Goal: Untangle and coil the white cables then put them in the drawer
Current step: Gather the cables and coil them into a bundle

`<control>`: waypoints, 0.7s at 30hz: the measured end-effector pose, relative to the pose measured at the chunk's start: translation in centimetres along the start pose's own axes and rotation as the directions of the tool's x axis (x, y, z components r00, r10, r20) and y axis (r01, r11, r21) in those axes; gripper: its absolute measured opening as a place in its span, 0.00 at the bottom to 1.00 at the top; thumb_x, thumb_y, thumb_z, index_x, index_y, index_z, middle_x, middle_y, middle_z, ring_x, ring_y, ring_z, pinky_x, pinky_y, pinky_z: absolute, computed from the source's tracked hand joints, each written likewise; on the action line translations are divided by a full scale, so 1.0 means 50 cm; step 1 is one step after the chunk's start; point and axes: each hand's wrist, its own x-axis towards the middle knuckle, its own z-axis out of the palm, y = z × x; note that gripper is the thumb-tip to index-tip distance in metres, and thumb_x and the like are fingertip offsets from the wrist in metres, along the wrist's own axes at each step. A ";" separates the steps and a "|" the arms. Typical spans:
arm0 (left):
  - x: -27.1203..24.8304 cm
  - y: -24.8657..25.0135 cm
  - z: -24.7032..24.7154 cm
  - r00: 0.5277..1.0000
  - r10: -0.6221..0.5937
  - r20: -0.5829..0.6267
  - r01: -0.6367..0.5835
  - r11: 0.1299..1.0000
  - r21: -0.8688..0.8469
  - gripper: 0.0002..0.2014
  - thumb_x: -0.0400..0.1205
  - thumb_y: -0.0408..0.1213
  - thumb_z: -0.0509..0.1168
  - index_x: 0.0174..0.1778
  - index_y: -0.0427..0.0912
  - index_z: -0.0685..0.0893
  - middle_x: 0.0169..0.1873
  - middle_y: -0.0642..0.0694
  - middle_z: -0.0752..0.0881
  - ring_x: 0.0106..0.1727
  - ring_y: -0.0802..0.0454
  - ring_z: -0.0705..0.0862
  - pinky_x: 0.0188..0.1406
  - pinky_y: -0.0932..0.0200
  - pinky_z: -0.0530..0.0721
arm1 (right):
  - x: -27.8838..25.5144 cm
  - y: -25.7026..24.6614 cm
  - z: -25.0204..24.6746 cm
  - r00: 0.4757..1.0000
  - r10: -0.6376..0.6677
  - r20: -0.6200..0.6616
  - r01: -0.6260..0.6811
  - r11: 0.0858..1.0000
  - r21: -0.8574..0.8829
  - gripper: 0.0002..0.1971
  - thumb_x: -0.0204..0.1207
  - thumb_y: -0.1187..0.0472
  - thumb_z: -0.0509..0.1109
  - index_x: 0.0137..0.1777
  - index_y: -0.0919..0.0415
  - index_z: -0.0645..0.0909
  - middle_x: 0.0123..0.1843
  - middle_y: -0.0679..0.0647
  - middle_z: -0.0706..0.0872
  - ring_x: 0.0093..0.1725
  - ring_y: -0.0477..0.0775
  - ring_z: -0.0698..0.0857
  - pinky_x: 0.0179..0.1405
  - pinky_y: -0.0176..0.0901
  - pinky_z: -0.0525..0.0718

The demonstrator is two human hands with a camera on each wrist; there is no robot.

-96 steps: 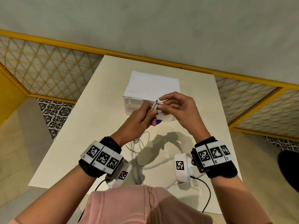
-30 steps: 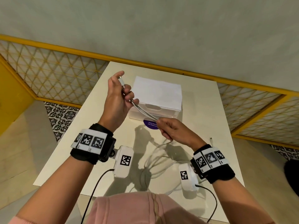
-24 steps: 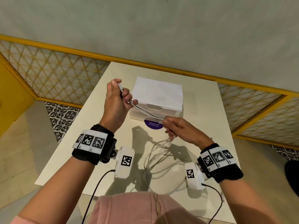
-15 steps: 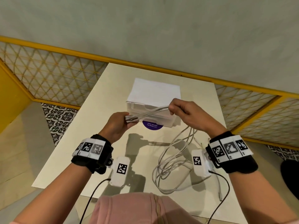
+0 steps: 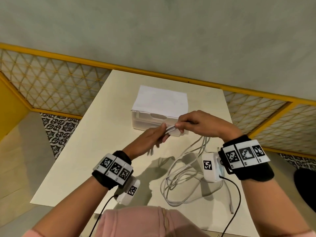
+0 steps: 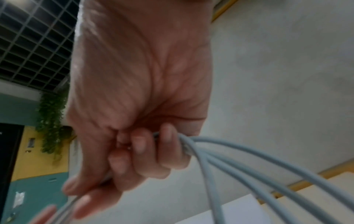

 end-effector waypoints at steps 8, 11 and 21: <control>-0.019 -0.031 -0.028 0.991 -0.103 0.081 0.107 0.993 -0.042 0.22 0.87 0.55 0.48 0.32 0.45 0.66 0.23 0.52 0.64 0.23 0.56 0.60 0.20 0.63 0.62 | -0.027 0.045 -0.020 0.994 0.054 -0.098 -0.044 0.994 0.103 0.16 0.79 0.46 0.64 0.34 0.52 0.82 0.24 0.39 0.78 0.27 0.39 0.72 0.30 0.31 0.66; -0.011 -0.021 -0.049 0.998 -0.039 -0.052 0.026 0.973 -0.229 0.21 0.86 0.55 0.51 0.28 0.51 0.67 0.22 0.54 0.61 0.22 0.56 0.57 0.16 0.65 0.60 | -0.024 0.064 0.005 0.985 0.117 -0.127 -0.075 0.952 0.296 0.18 0.78 0.45 0.63 0.30 0.54 0.77 0.23 0.43 0.73 0.24 0.41 0.69 0.27 0.31 0.68; 0.005 -0.037 -0.057 0.949 -0.151 -0.275 -0.014 0.855 -0.519 0.19 0.84 0.57 0.48 0.32 0.49 0.65 0.22 0.57 0.60 0.21 0.61 0.56 0.18 0.67 0.57 | 0.019 0.085 0.177 0.932 0.200 -0.301 -0.037 0.881 0.472 0.13 0.86 0.53 0.53 0.39 0.51 0.68 0.31 0.46 0.71 0.28 0.44 0.70 0.32 0.40 0.71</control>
